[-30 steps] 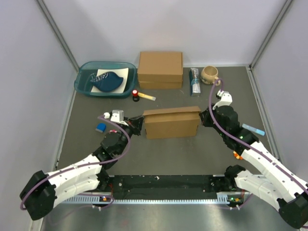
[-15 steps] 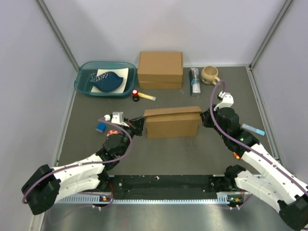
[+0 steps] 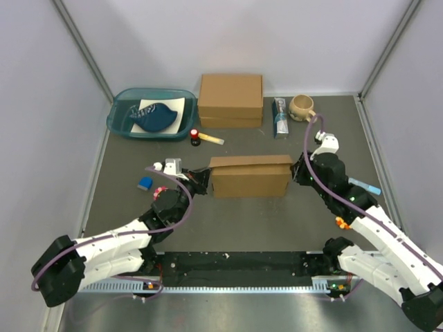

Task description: Fold the paper box

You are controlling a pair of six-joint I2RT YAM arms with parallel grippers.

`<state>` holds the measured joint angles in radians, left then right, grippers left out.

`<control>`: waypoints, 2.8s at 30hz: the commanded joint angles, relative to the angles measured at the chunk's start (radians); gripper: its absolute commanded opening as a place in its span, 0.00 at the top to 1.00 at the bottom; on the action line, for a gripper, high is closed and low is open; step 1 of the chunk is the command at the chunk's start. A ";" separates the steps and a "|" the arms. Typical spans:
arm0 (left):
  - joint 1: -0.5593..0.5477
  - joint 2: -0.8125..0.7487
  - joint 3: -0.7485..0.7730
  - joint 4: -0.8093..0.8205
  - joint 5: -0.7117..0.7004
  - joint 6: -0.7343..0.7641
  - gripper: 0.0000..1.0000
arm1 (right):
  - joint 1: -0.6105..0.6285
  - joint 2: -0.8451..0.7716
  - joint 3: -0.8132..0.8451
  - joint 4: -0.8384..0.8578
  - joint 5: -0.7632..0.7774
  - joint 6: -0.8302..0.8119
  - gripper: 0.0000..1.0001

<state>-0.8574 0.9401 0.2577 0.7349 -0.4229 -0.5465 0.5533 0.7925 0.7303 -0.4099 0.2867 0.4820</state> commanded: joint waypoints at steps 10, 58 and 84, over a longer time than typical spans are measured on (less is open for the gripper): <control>-0.020 0.063 0.021 -0.492 0.036 0.017 1.00 | -0.001 0.002 0.133 -0.158 0.020 -0.048 0.65; -0.020 0.177 0.055 -0.480 0.056 0.036 1.00 | -0.001 0.039 -0.048 -0.036 0.026 -0.013 1.00; -0.020 0.200 0.114 -0.514 0.050 0.042 1.00 | -0.001 0.008 0.259 -0.060 -0.145 -0.010 0.76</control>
<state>-0.8650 1.0657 0.4225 0.5701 -0.4385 -0.5205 0.5518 0.7856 1.0111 -0.5701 0.2379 0.4633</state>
